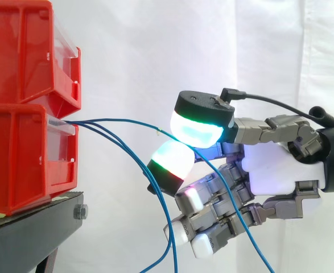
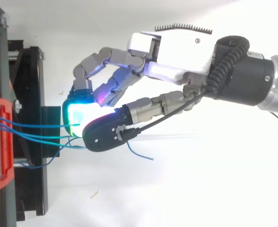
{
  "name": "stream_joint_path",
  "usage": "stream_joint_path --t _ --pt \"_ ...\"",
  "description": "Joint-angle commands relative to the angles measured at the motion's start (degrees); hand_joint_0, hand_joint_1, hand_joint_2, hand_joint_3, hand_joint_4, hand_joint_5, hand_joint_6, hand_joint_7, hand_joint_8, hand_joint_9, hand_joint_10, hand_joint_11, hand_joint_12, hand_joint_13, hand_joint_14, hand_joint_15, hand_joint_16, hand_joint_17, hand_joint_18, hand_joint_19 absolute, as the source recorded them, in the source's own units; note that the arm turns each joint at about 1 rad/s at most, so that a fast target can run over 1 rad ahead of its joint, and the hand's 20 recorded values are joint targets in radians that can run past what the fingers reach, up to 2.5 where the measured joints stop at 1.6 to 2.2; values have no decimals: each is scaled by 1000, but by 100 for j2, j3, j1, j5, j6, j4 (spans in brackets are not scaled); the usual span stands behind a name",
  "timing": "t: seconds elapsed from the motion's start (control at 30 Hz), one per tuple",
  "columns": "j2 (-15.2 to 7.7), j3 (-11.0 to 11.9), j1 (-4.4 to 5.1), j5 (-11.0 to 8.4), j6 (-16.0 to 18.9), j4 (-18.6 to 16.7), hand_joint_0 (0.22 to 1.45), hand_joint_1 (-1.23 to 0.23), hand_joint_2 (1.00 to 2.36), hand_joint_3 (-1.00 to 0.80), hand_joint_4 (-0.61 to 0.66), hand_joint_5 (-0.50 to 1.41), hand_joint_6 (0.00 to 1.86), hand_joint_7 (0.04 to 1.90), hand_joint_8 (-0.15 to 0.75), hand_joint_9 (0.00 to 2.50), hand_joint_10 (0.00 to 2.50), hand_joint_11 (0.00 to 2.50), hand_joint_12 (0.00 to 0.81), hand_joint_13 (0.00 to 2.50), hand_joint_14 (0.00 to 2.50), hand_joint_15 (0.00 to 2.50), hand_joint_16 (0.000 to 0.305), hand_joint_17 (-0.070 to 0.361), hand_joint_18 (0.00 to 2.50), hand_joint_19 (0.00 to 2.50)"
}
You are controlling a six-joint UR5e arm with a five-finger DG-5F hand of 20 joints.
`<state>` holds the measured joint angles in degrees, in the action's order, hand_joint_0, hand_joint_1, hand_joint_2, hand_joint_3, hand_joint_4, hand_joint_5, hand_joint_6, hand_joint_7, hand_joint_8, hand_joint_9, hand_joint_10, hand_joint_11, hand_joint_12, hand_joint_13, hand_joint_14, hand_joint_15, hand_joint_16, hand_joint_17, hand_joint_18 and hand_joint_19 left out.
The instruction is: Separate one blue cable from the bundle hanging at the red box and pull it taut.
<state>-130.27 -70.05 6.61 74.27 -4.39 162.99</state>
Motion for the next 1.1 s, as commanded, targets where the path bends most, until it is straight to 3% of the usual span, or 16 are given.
stream_joint_path --t 0.0,0.3,0.43,0.73,0.8,0.97,1.07 --pt "-7 0 34 -36 202 14 625 -738 1023 -147 -186 -202 901 1085 303 970 24 1178 335 835 19 476 42 94 850 328" --pt "2 0 42 -27 210 49 636 -733 1022 -183 -161 -204 898 1060 286 1113 14 1391 290 950 22 662 33 74 840 281" --pt "2 0 42 -27 246 40 640 -727 1022 -197 -154 -204 896 1064 276 1224 14 1403 267 972 22 636 28 63 817 249" --pt "-7 0 42 -36 316 40 641 -717 1022 -213 -121 -205 892 1062 348 1336 20 1323 254 971 22 568 26 58 807 218" --pt "2 0 42 -36 316 49 638 -715 1022 -210 -119 -205 891 1066 364 1349 21 1284 256 960 20 536 26 58 805 218" --pt "2 0 42 -36 316 40 635 -708 1021 -220 -109 -203 888 1068 419 1374 27 838 250 935 16 419 25 57 798 195" --pt "-7 0 42 -44 316 40 633 -704 1021 -223 -99 -201 885 1084 429 1378 26 743 249 930 17 407 26 57 798 195"
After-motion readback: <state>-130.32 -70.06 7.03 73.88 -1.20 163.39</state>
